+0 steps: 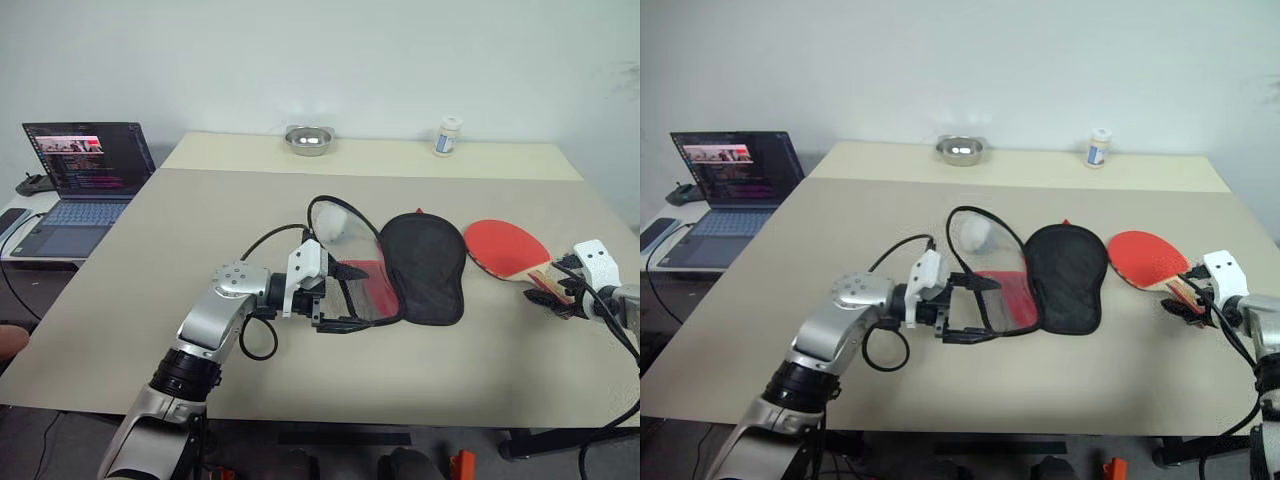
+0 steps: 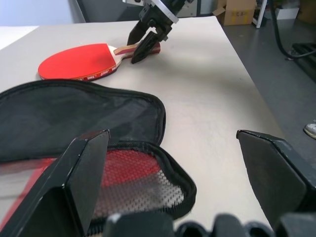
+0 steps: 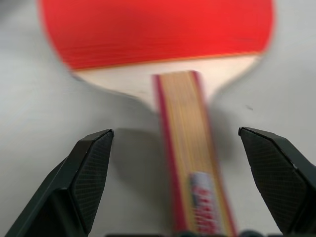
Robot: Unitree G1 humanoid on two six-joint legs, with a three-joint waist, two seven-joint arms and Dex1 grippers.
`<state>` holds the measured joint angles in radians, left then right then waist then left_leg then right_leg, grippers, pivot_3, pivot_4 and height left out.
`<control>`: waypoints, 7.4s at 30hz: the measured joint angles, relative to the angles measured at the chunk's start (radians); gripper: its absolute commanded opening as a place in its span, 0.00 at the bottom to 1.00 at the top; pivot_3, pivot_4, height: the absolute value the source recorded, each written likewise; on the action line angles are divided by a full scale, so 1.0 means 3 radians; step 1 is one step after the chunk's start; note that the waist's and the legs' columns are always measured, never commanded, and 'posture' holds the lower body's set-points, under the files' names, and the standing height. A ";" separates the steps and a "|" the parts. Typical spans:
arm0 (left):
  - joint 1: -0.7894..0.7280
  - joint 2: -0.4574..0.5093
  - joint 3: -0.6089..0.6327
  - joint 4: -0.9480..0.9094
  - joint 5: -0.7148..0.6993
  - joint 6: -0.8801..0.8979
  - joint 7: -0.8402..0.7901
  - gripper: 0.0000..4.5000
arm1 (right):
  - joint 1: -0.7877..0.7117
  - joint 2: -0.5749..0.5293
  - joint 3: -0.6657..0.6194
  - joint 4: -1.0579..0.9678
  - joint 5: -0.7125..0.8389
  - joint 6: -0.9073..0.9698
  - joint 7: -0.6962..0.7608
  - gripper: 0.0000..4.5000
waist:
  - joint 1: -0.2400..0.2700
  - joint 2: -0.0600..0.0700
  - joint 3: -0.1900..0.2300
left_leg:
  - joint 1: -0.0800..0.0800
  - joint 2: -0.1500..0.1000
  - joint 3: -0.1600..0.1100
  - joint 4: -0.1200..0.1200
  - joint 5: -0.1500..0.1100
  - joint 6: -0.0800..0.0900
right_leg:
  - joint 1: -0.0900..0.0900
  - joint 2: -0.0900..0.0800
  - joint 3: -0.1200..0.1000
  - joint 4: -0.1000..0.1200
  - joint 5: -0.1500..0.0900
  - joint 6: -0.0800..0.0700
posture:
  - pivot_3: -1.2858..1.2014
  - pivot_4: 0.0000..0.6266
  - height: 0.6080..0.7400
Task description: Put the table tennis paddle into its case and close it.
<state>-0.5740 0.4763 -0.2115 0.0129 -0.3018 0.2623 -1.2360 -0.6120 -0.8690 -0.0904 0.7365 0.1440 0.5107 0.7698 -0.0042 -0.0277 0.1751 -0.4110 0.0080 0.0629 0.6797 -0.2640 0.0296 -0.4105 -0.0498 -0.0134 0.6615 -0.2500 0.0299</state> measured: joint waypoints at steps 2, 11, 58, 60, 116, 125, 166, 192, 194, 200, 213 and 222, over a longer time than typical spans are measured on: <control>0.0001 0.0003 0.0000 -0.0006 0.0000 0.0015 0.0011 1.00 | -0.0089 0.0039 0.0000 0.0163 -0.0019 -0.0057 0.0043 0.99 | -0.0007 0.0000 0.0000 | 0.0001 0.0000 0.0000 0.0000 0.0000 0.0000 | 0.0000 0.0000 0.0000 0.0001 0.0000 0.0000 | 0.52 0.24 1.00; 0.0000 0.0002 0.0000 -0.0010 0.0000 0.0049 0.0017 1.00 | -0.0256 0.0156 -0.0017 0.0437 -0.0029 -0.0126 0.0106 0.99 | -0.0035 0.0000 0.0000 | 0.0011 0.0002 0.0002 0.0000 0.0000 -0.0001 | 0.0009 0.0000 0.0002 0.0003 0.0000 0.0000 | 0.52 0.24 1.00; 0.0139 0.0033 -0.0002 -0.0003 0.0030 -0.0032 0.0077 1.00 | 0.0541 0.2803 -0.0528 -0.3886 0.0570 0.2537 -0.2545 0.23 | -0.0046 0.0021 0.0010 | -0.0019 -0.0004 -0.0008 -0.0004 0.0005 -0.0010 | -0.0022 -0.0007 -0.0006 0.0011 0.0000 0.0000 | 0.52 0.24 1.00; 0.0139 0.0033 -0.0002 -0.0003 0.0030 -0.0032 0.0081 1.00 | 0.0541 0.2826 -0.0517 -0.3804 0.0520 0.2441 -0.2587 0.23 | -0.0048 0.0021 0.0010 | -0.0019 -0.0004 -0.0007 -0.0004 0.0005 -0.0009 | -0.0022 -0.0006 -0.0006 0.0010 0.0000 0.0000 | 0.52 0.24 1.00; 0.0253 0.0363 0.0208 0.0837 0.0318 -0.0168 0.0412 0.01 | 0.1403 -0.0141 -0.1380 -0.4700 0.2207 0.2157 -0.0108 1.00 | -0.0012 0.0010 0.0013 | -0.0015 0.0001 -0.0012 -0.0002 0.0005 -0.0008 | -0.0012 -0.0005 -0.0011 0.0001 0.0000 0.0001 | 0.52 0.24 1.00; -0.0195 -0.0039 0.0130 0.1168 0.0510 -0.0265 0.0590 0.01 | 0.1882 -0.0557 -0.1723 -0.4703 0.2114 0.1698 0.0380 1.00 | 0.0049 0.0004 0.0013 | -0.0019 -0.0002 -0.0013 -0.0001 0.0004 -0.0008 | -0.0011 -0.0006 -0.0013 -0.0002 0.0000 0.0001 | 0.52 0.24 1.00; -0.0264 -0.0126 0.0301 0.0672 0.0323 -0.0201 0.0298 0.01 | 0.0579 0.0458 -0.0132 -0.2619 0.1019 0.1460 -0.0949 1.00 | 0.0022 0.0007 0.0011 | -0.0014 0.0000 -0.0015 0.0002 0.0007 -0.0011 | -0.0008 -0.0005 -0.0014 0.0007 0.0001 0.0000 | 0.52 0.24 1.00; -0.0131 0.0327 0.0453 0.0209 -0.0324 0.0381 0.0027 0.00 | 0.0035 0.0919 0.0396 -0.1487 0.0437 0.0947 -0.0477 0.73 | -0.0068 0.0006 0.0009 | 0.0011 0.0002 -0.0011 0.0002 0.0006 -0.0010 | 0.0012 0.0000 -0.0010 0.0008 0.0003 0.0000 | 0.52 0.24 1.00; -0.0131 0.0328 0.0452 0.0209 -0.0322 0.0379 0.0019 0.00 | 0.0030 0.0953 0.0408 -0.1455 0.0438 0.0943 -0.0411 0.59 | -0.0075 0.0003 0.0008 | 0.0014 0.0002 -0.0011 0.0001 0.0006 -0.0010 | 0.0015 0.0000 -0.0009 0.0008 0.0003 0.0000 | 0.52 0.24 1.00; -0.0129 0.0330 0.0450 0.0170 -0.0316 0.0380 0.0018 0.00 | -0.0031 0.1081 0.0459 -0.1290 0.0383 0.0921 -0.0275 0.17 | -0.0088 -0.0020 -0.0010 | 0.0031 0.0006 -0.0006 -0.0003 0.0006 -0.0010 | 0.0025 0.0001 -0.0004 0.0010 0.0003 0.0000 | 0.52 0.24 1.00; 0.0114 0.0823 0.0310 0.0069 -0.0286 0.0325 -0.0434 0.00 | 0.0046 0.1481 0.0715 -0.2106 0.0378 0.1366 -0.0273 0.00 | -0.0157 -0.0028 -0.0017 | 0.0033 0.0016 -0.0001 -0.0025 0.0006 -0.0012 | 0.0009 0.0009 0.0002 0.0017 -0.0008 -0.0023 | 0.52 0.24 1.00; 0.0482 0.1073 0.0290 -0.0211 -0.0307 0.0276 -0.0665 0.00 | 0.0730 0.1478 0.0610 -0.3342 0.0599 0.2060 -0.0495 0.00 | -0.0077 -0.0028 -0.0017 | 0.0029 0.0008 -0.0002 -0.0050 0.0005 -0.0017 | 0.0003 -0.0002 -0.0004 0.0004 -0.0021 -0.0029 | 0.52 0.24 1.00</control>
<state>-0.4294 0.7983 -0.1244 -0.0503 -0.3938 0.3451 -1.4355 -0.3932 -0.4257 0.0927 -0.2662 0.3238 1.1288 0.6215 -0.0272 -0.0361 0.1701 -0.4024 0.0103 0.0623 0.6646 -0.2626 0.0244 -0.4096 -0.0504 -0.0147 0.6628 -0.2564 0.0213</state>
